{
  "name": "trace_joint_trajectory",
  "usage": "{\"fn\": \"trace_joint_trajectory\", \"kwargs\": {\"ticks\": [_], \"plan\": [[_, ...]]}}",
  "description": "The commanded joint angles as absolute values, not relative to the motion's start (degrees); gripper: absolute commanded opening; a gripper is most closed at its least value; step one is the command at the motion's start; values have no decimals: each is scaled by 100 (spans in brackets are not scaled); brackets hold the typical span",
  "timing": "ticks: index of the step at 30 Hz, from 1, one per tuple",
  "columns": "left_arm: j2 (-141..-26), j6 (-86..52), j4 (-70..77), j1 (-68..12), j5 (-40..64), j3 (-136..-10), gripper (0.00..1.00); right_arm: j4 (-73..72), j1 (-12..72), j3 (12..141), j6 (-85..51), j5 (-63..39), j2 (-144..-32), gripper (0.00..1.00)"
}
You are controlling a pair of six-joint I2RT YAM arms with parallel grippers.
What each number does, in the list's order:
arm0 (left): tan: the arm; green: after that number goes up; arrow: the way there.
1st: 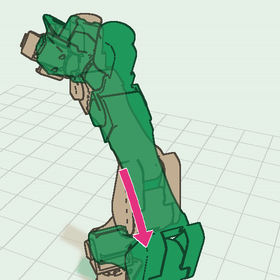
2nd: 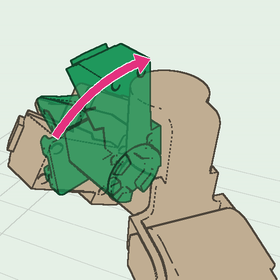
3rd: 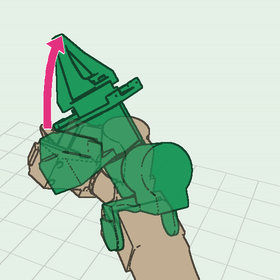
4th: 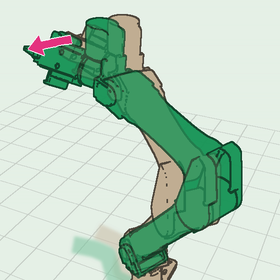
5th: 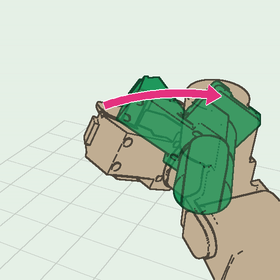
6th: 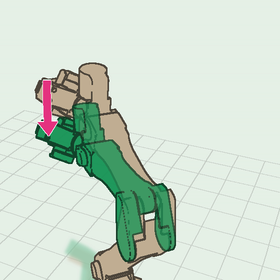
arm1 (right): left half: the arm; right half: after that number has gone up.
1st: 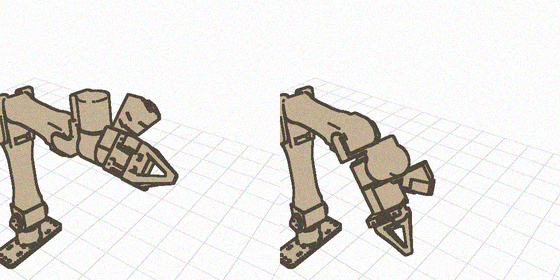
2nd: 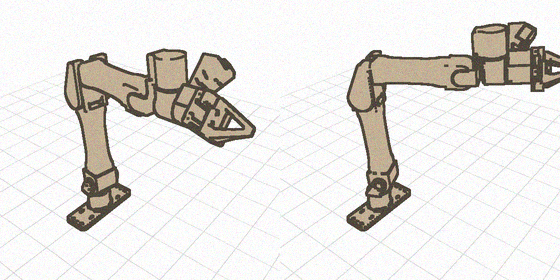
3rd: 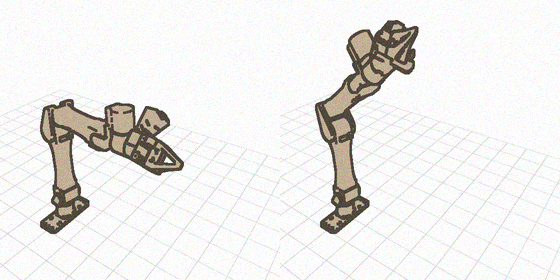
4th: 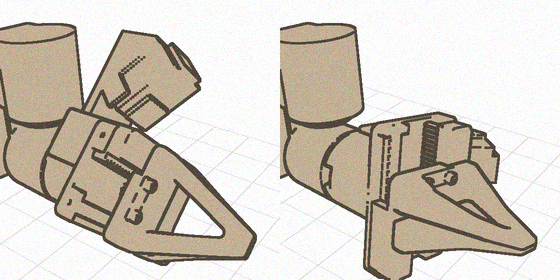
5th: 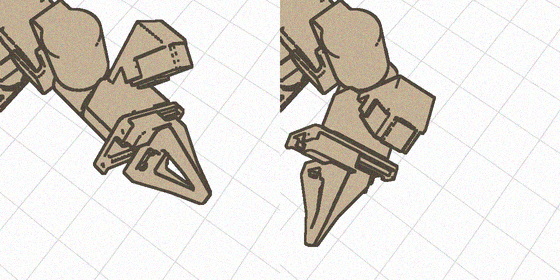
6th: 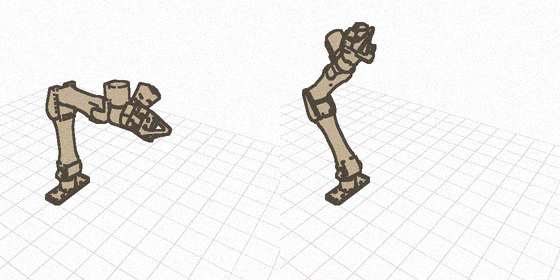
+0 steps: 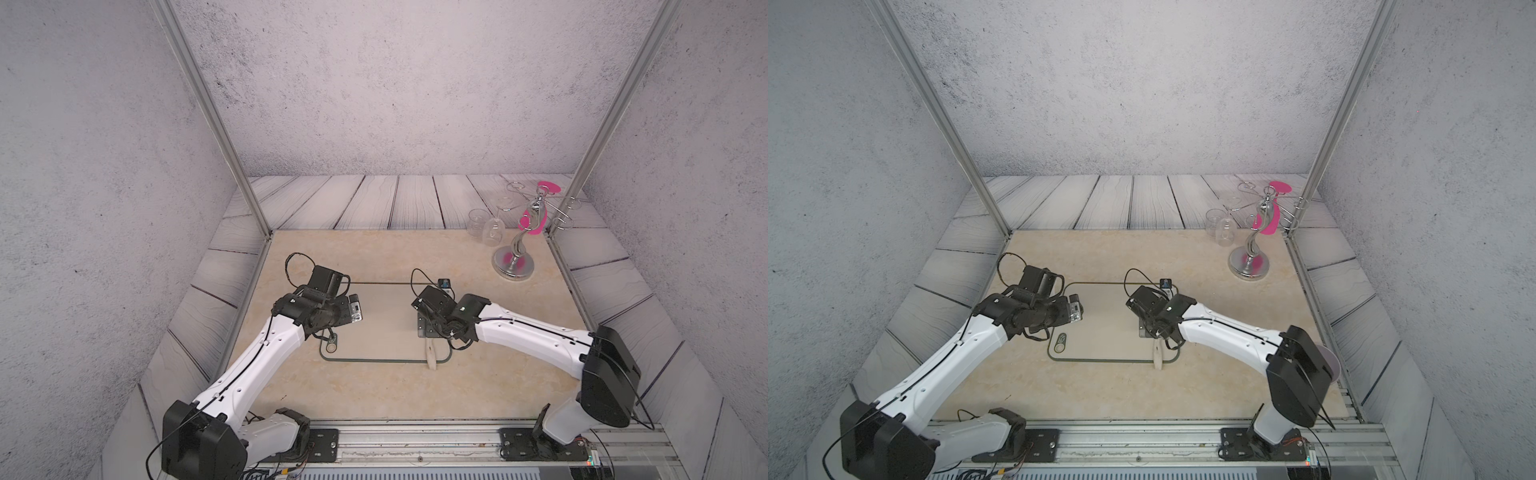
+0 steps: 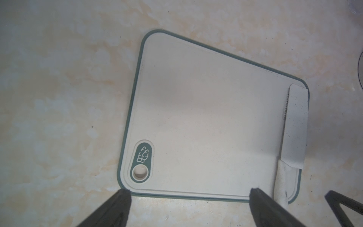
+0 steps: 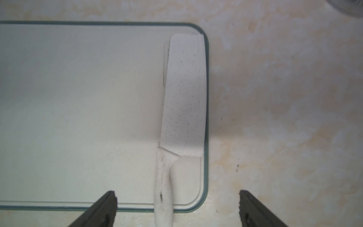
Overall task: Align the knife with the edge of the cutting board
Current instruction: Place the knife at the edge of the cutting board, then reset both arms
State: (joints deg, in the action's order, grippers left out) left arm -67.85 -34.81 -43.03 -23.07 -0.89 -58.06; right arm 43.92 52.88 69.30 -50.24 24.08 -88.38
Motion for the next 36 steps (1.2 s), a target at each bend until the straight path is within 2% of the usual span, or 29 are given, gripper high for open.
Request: {"fn": "trace_joint_trajectory", "kwargs": {"ticks": [1,7,12,16,20,27,33,36], "plan": [[-6773,-3391,-4353,-2346,-729,-6064,100,4465,5184,6678,-4560,3309,-8311,99],[-7024,-3248,-4113,-2346,-1955,-6354,100,3202,4746,5671,-3445,4648,-7156,99],[-7060,-2560,-3143,-2306,-2991,-6079,100,2346,3417,5070,-2412,4006,-6808,99],[-7148,-2153,-2386,-2005,-3459,-5669,100,1419,2764,4616,-1648,4211,-6833,99],[-7466,-1981,-1798,-1646,-3977,-5335,100,282,2032,3941,-1367,3925,-6960,99],[-8065,-1093,163,-1267,-4020,-4361,100,-784,1001,3580,-1165,3450,-7663,99],[-8488,-583,1795,-1077,-3741,-3699,100,-2551,757,3112,-880,3264,-8192,99],[-8504,-450,2336,-1010,-3473,-3590,100,-2994,736,2953,-583,2632,-8143,99]]}}
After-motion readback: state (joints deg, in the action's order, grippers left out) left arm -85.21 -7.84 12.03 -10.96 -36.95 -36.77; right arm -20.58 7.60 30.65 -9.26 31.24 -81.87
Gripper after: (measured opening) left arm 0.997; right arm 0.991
